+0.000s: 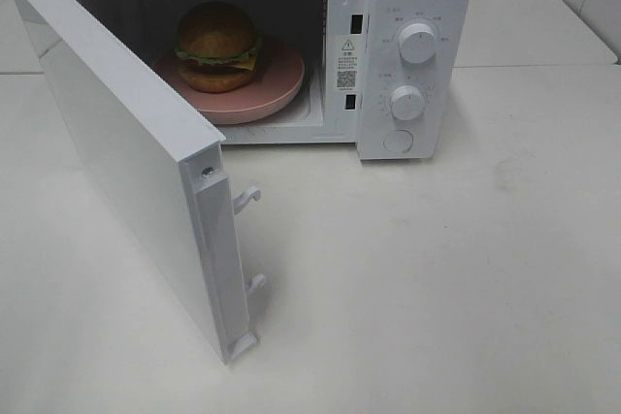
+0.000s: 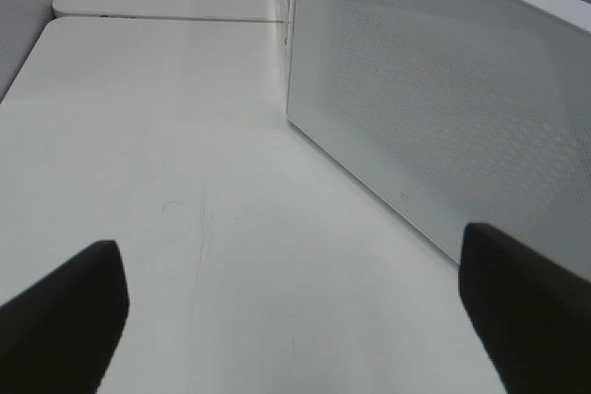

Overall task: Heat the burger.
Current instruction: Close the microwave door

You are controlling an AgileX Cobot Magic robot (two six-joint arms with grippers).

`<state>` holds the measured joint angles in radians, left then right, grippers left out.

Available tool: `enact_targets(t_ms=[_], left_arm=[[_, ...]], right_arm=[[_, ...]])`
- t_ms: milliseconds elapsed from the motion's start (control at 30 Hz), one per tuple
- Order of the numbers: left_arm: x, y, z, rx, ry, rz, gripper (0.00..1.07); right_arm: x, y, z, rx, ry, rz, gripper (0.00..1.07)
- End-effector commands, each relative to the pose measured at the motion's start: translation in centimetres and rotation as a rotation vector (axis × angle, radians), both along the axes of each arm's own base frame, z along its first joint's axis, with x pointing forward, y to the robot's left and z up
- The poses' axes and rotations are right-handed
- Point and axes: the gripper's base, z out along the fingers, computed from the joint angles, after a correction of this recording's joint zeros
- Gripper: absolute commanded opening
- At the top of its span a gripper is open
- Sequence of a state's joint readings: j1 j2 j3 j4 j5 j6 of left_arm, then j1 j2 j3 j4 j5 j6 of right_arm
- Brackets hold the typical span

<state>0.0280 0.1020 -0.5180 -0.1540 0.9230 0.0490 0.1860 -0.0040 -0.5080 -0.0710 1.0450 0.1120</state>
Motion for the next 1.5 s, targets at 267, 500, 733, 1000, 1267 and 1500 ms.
enact_targets(t_ms=[267,500,733,1000,1267,1500], left_arm=[[3.8,0.2,0.6,-0.020,0.040,0.023,0.36],[7.9,0.5,0.5,-0.028,0.066,0.049,0.00],[10.8,0.9,0.1,-0.031,-0.008,0.082,0.00],[13.2,1.5,-2.3,-0.034,-0.140,0.141,0.00],[14.8,1.9,-5.8,0.047,-0.239,0.154,0.00],[16.3,1.3,-7.0,0.074,-0.245,0.080,0.00]], right_arm=[[-0.3,0.0,0.0,0.006,-0.032,-0.005,0.75],[-0.3,0.0,0.0,0.006,-0.032,-0.005,0.75],[-0.3,0.0,0.0,0.006,-0.032,-0.005,0.75],[-0.3,0.0,0.0,0.006,-0.032,-0.005,0.75],[-0.3,0.0,0.0,0.006,-0.032,-0.005,0.75],[-0.3,0.0,0.0,0.006,-0.032,-0.005,0.75]])
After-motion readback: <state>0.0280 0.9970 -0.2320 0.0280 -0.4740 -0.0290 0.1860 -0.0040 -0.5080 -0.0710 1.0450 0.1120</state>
